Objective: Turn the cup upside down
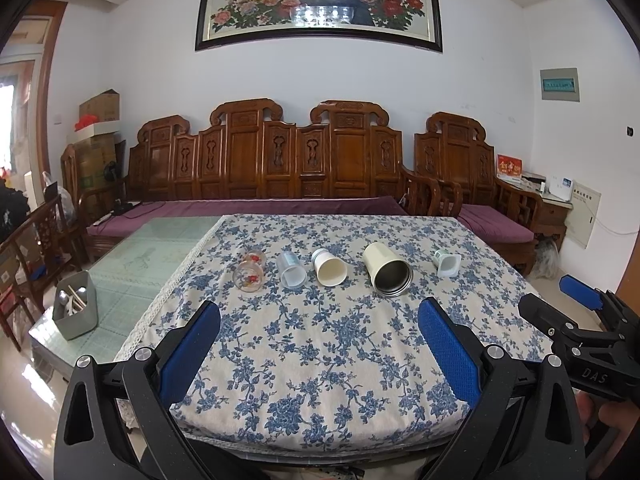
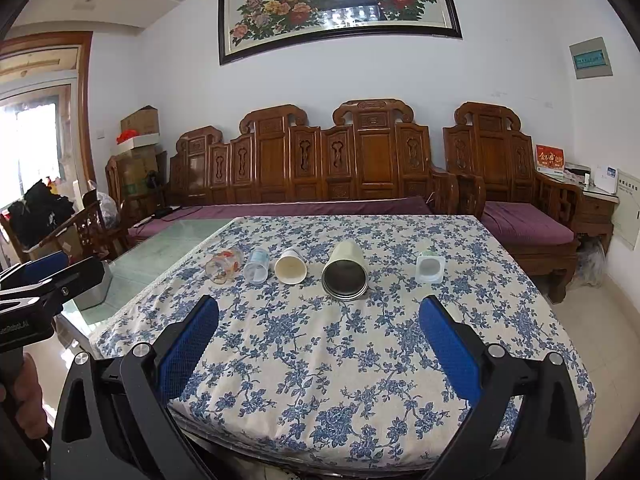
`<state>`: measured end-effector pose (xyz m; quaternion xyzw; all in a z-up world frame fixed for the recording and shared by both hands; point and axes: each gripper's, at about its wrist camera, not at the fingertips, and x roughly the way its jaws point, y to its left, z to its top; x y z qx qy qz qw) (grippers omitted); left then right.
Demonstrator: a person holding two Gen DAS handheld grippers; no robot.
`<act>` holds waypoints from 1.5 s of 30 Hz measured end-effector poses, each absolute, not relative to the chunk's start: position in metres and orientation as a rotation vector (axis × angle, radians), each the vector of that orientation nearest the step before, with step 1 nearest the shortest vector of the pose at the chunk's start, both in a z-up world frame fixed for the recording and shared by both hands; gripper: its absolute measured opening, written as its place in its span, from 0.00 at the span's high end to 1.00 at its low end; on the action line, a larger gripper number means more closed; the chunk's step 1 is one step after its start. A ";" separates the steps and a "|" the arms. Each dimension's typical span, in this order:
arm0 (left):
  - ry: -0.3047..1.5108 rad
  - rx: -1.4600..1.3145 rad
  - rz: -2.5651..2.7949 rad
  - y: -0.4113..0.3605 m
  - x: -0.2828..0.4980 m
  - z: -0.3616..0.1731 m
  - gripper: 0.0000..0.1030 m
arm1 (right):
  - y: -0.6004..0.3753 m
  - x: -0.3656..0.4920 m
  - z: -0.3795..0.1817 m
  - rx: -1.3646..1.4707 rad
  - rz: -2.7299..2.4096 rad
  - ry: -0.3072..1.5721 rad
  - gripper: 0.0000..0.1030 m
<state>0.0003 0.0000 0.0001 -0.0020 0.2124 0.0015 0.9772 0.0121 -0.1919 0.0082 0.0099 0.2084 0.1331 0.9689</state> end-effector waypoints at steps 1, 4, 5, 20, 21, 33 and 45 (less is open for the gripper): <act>0.428 -0.005 0.002 0.000 0.000 0.000 0.08 | -0.192 0.012 0.008 0.021 0.269 0.422 0.02; 0.428 -0.005 0.002 0.000 0.000 0.000 0.08 | -0.191 0.011 0.009 0.020 0.270 0.421 0.02; 0.427 -0.005 0.002 0.000 0.000 0.000 0.08 | -0.191 0.011 0.009 0.021 0.269 0.420 0.02; 0.422 -0.008 0.001 0.005 0.004 0.003 0.07 | -0.190 0.010 0.012 0.023 0.275 0.418 0.02; 0.421 -0.009 0.001 0.005 0.003 0.003 0.08 | -0.190 0.010 0.012 0.022 0.274 0.419 0.02; 0.411 -0.006 0.002 0.000 -0.003 0.013 0.08 | -0.192 0.009 0.012 0.027 0.275 0.417 0.02; 0.410 -0.001 0.003 -0.001 -0.005 0.013 0.07 | -0.192 0.009 0.013 0.026 0.271 0.413 0.02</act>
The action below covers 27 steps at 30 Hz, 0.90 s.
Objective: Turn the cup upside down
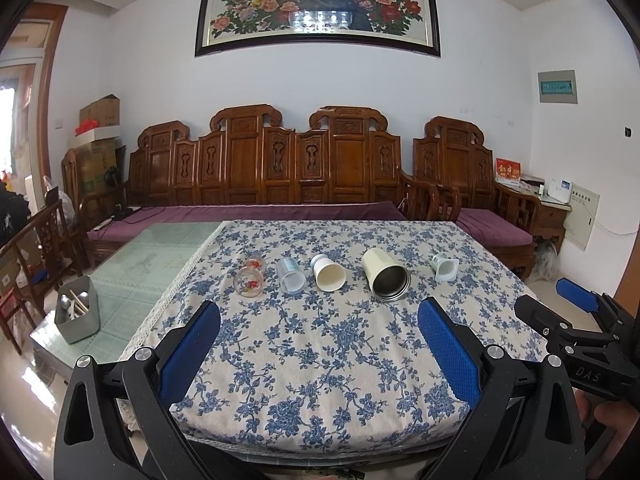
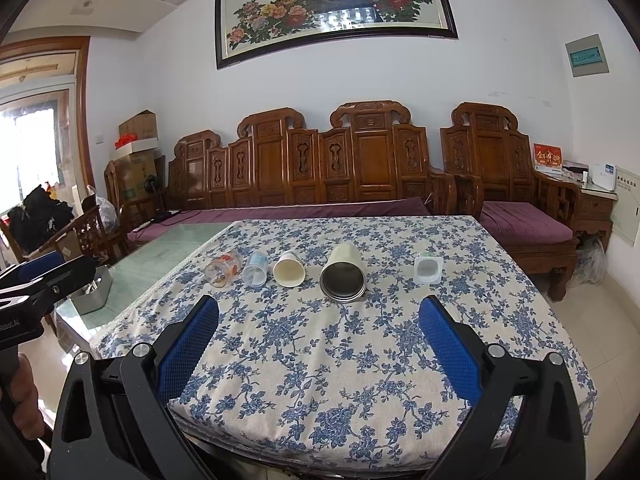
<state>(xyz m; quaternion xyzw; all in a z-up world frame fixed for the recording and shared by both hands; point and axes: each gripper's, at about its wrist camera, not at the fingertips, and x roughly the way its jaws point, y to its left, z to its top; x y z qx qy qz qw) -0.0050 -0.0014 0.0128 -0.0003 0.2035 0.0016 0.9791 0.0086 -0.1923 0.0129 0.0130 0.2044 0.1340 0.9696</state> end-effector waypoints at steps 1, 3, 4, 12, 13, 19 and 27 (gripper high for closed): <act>0.410 -0.001 0.003 -0.001 -0.005 0.013 0.07 | -0.192 0.008 0.013 0.027 0.270 0.413 0.02; 0.408 0.000 0.003 -0.001 -0.006 0.012 0.07 | -0.193 0.008 0.013 0.027 0.270 0.413 0.02; 0.409 0.000 0.004 -0.001 -0.006 0.013 0.07 | -0.193 0.008 0.013 0.027 0.270 0.413 0.02; 0.425 -0.003 0.002 0.000 -0.002 0.009 0.07 | -0.194 0.010 0.010 0.027 0.269 0.420 0.02; 0.432 -0.003 0.000 0.000 0.000 0.007 0.07 | -0.195 0.012 0.007 0.028 0.268 0.426 0.02; 0.508 0.015 -0.012 0.003 0.032 -0.014 0.07 | -0.196 0.038 -0.007 0.019 0.271 0.476 0.02; 0.587 0.037 -0.033 0.004 0.088 -0.034 0.07 | -0.205 0.103 -0.031 0.005 0.246 0.551 0.05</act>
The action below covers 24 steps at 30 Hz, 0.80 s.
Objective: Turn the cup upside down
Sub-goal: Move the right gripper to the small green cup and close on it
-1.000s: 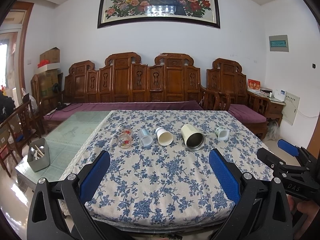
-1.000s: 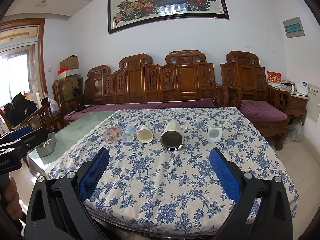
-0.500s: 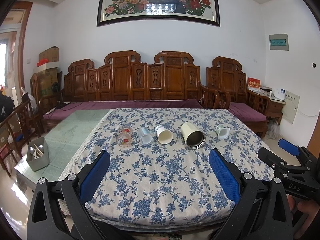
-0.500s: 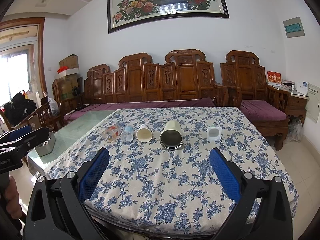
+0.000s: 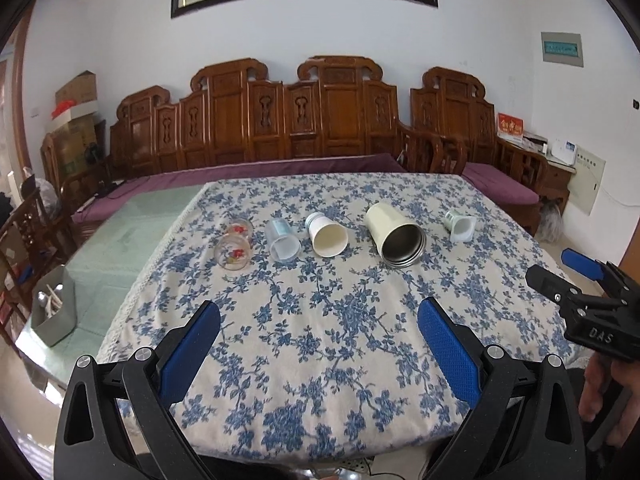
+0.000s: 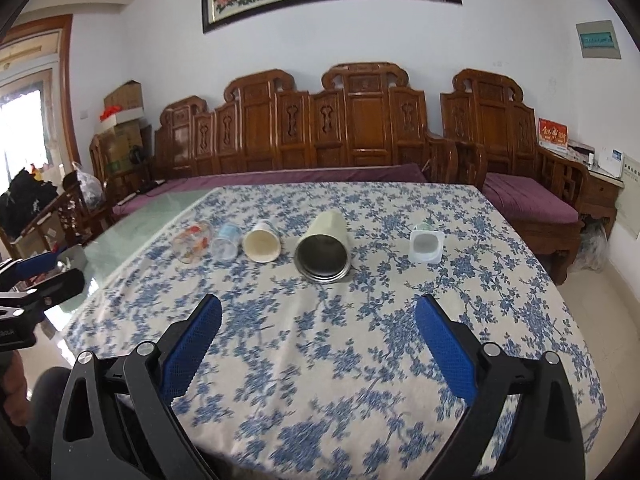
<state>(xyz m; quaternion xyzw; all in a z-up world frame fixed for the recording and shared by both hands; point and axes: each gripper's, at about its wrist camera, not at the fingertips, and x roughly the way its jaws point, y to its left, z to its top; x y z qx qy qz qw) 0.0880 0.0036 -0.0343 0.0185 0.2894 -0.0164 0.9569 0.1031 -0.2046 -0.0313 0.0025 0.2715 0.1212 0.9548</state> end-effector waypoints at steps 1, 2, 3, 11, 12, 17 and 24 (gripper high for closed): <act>0.595 0.039 -0.035 0.004 0.097 -0.036 0.07 | -0.206 0.111 -0.033 0.005 0.240 0.558 0.05; 0.601 0.042 -0.035 0.004 0.104 -0.038 0.07 | -0.207 0.120 -0.035 0.007 0.237 0.566 0.06; 0.606 0.043 -0.038 0.005 0.114 -0.040 0.07 | -0.209 0.128 -0.037 0.009 0.232 0.571 0.06; 0.659 0.055 -0.065 0.002 0.176 -0.054 0.07 | -0.233 0.218 -0.045 0.030 0.184 0.627 0.15; 0.669 0.056 -0.072 0.002 0.184 -0.056 0.07 | -0.236 0.231 -0.045 0.031 0.177 0.637 0.16; 0.706 0.065 -0.106 -0.005 0.225 -0.070 0.07 | -0.253 0.289 -0.051 0.021 0.151 0.684 0.21; 0.740 0.070 -0.161 -0.023 0.250 -0.089 0.07 | -0.271 0.369 -0.063 -0.052 0.095 0.735 0.29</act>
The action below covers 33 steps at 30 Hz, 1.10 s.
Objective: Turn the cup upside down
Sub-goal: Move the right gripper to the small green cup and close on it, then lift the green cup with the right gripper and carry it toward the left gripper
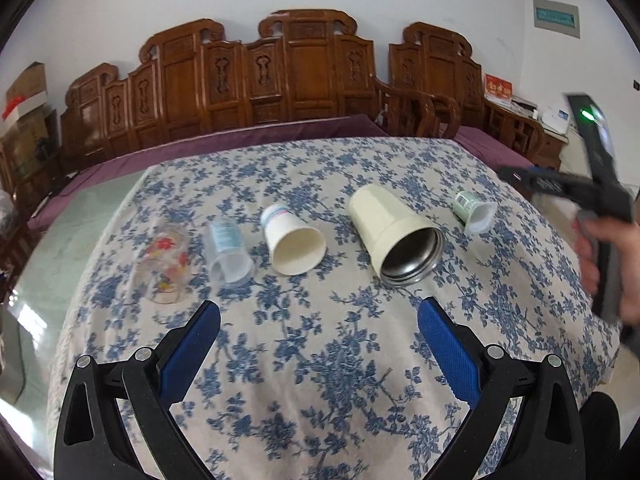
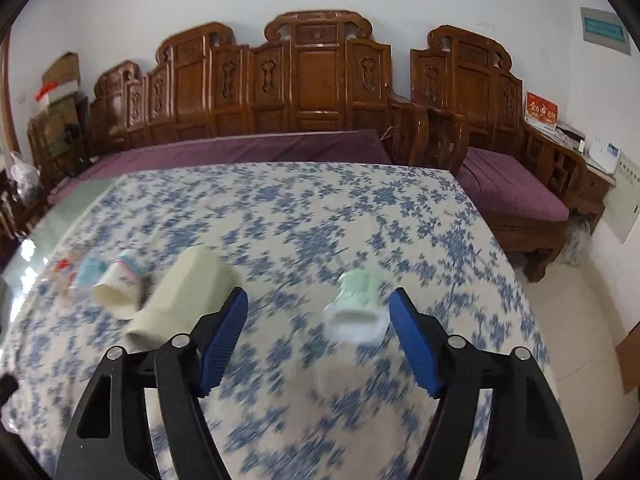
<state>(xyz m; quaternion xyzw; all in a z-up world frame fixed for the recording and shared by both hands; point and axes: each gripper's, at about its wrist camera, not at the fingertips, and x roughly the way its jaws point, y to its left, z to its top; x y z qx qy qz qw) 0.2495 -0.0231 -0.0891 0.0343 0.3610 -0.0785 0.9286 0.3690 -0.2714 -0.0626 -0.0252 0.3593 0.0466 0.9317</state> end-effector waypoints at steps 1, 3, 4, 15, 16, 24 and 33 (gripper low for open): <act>0.745 0.071 -0.166 -0.025 0.251 -0.092 0.07 | -0.274 0.384 -0.067 -0.052 0.089 0.755 0.30; 0.761 0.071 -0.178 -0.028 0.254 -0.100 0.07 | -0.278 0.405 -0.074 -0.049 0.081 0.785 0.33; 0.769 0.067 -0.186 -0.030 0.255 -0.105 0.08 | -0.280 0.418 -0.079 -0.060 0.068 0.800 0.34; 0.842 0.036 -0.217 -0.022 0.269 -0.133 0.07 | -0.295 0.488 -0.147 -0.017 0.026 1.047 0.37; 0.845 0.035 -0.220 -0.022 0.269 -0.133 0.07 | -0.294 0.488 -0.154 -0.013 0.031 1.082 0.40; 0.848 0.037 -0.200 -0.020 0.248 -0.126 0.07 | -0.284 0.473 -0.154 -0.033 0.042 1.090 0.54; 0.791 0.037 -0.173 -0.013 0.214 -0.093 0.07 | -0.266 0.413 -0.112 -0.015 0.141 1.021 0.54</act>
